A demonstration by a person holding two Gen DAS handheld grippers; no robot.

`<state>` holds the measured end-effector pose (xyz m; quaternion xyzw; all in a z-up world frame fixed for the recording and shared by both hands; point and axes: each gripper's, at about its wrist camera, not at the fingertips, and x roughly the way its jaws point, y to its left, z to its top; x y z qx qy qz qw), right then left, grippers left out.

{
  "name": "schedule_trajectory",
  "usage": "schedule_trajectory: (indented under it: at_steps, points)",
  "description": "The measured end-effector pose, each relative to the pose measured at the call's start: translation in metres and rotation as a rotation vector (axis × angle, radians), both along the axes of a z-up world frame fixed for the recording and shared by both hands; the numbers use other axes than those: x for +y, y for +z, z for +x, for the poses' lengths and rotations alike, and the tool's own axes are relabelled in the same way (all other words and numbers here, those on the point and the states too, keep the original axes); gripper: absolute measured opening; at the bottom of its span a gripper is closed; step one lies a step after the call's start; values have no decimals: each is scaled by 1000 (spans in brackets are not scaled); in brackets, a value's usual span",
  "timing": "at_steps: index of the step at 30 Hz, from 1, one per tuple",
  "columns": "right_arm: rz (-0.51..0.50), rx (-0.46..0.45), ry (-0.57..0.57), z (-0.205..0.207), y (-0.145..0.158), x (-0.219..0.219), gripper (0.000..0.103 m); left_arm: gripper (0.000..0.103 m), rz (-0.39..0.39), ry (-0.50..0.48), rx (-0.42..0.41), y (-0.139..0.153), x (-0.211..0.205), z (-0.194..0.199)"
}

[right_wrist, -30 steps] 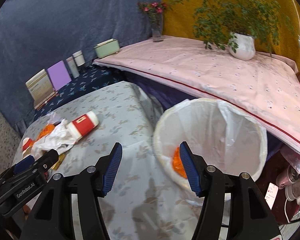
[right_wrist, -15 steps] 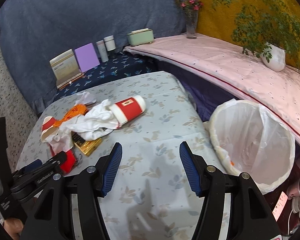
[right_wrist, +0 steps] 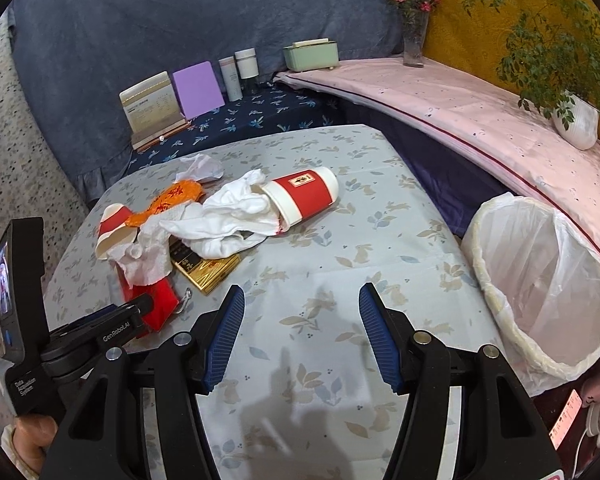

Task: Collect trash
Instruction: 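Grasp the red packet with the left tool, then grasp the white tissue with the right tool while the left tool holds the red packet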

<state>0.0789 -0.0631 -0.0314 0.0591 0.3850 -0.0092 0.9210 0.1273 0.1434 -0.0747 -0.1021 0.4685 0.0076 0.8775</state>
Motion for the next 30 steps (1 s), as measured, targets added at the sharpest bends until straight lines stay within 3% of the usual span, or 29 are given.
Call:
schedule_trajectory:
  at_steps: [1,2,7,16,30]
  points:
    - [0,3,4,1,-1,2,58,30,-10,-9,5,-1,2,-1]
    - [0,5,8,1,-2,5,58,30,-13,-13,5,0,3,-2]
    - [-4,11,34,3,-3,19,58,6,-45,-31,-18,8,12,-11]
    - [-8,6,96,5,0,52,58,3,-87,-41,-65,30,34,-36]
    - [15,12,184,35,-2,104,58,3,-103,64,-99,43,96,-53]
